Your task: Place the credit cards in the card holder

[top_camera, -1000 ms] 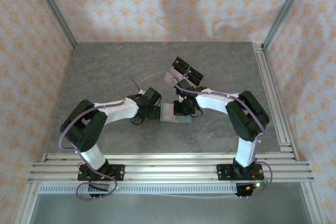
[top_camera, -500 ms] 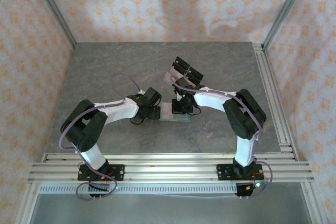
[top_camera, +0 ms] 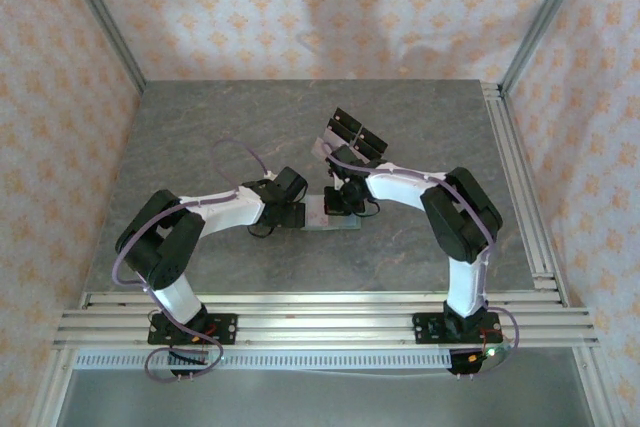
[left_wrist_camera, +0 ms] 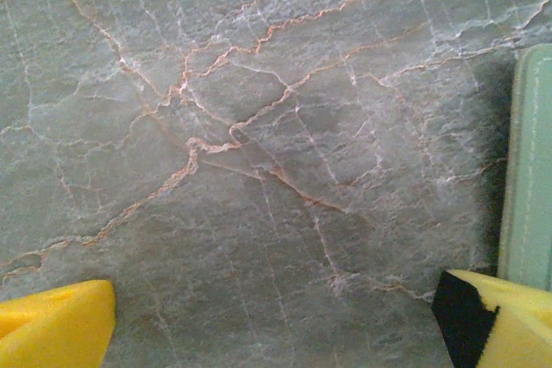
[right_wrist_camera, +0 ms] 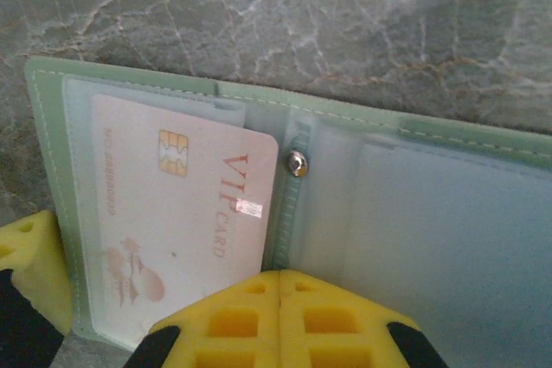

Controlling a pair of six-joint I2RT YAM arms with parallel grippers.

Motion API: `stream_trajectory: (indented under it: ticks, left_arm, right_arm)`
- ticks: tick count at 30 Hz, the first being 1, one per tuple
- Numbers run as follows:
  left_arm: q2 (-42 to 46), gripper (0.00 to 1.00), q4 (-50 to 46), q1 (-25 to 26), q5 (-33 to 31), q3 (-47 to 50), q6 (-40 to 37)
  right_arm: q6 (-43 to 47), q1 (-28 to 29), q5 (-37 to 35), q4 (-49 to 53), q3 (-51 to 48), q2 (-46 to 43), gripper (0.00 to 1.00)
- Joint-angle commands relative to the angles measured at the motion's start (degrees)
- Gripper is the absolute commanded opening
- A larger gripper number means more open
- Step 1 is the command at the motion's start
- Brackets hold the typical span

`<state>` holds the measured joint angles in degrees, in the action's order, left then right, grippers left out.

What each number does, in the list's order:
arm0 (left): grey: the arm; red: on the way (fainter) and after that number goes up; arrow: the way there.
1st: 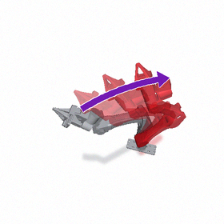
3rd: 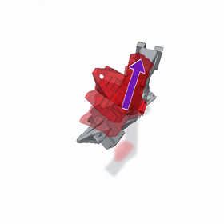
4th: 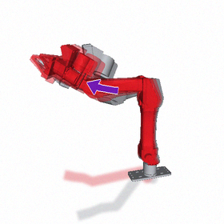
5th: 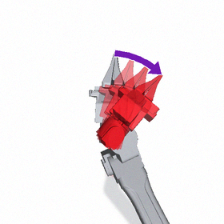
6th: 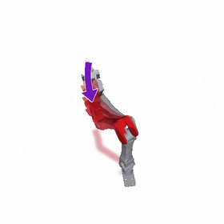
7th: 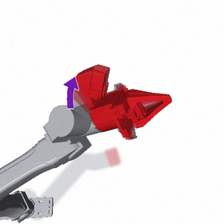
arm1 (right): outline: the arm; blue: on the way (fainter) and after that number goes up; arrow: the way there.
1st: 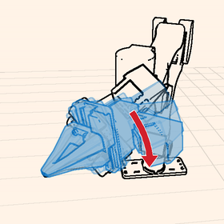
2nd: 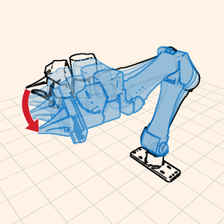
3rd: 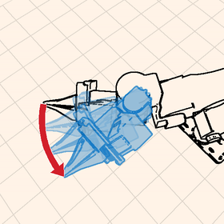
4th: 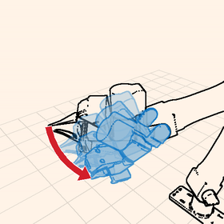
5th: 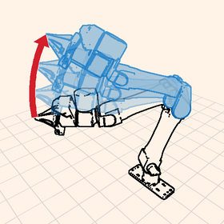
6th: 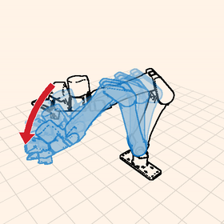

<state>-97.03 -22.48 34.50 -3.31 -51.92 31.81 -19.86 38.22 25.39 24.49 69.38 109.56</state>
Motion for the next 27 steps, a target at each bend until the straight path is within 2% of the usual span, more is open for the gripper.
stream_trajectory:
  ticks: [1,5,10,14,18,27]
  left_arm:
    - [-3.96,0.96,2.13,0.89,3.05,1.04,0.00]
    - [-3.53,0.96,1.98,0.97,2.83,1.14,0.24]
    - [-2.15,0.96,1.05,1.00,1.80,1.59,1.35]
    - [0.37,0.97,-0.52,0.87,-0.98,2.36,2.79]
    - [2.31,0.97,-1.37,0.40,-2.08,2.84,3.00]
    - [0.56,0.97,-1.35,-0.05,-1.98,2.09,2.29]
  right_arm:
    - [-0.18,1.62,3.82,-3.81,0.94,1.30,0.00]
    - [0.35,1.30,2.32,-2.72,0.47,0.45,0.02]
    - [-0.14,-0.53,0.97,-3.13,-2.29,-3.19,0.11]
    - [-0.44,-1.93,0.25,-2.79,-3.72,-6.31,0.14]
    - [-0.24,-2.45,0.11,-2.04,-3.58,-7.71,0.12]
    - [-0.21,-2.35,1.83,-2.07,-1.01,-3.93,0.02]
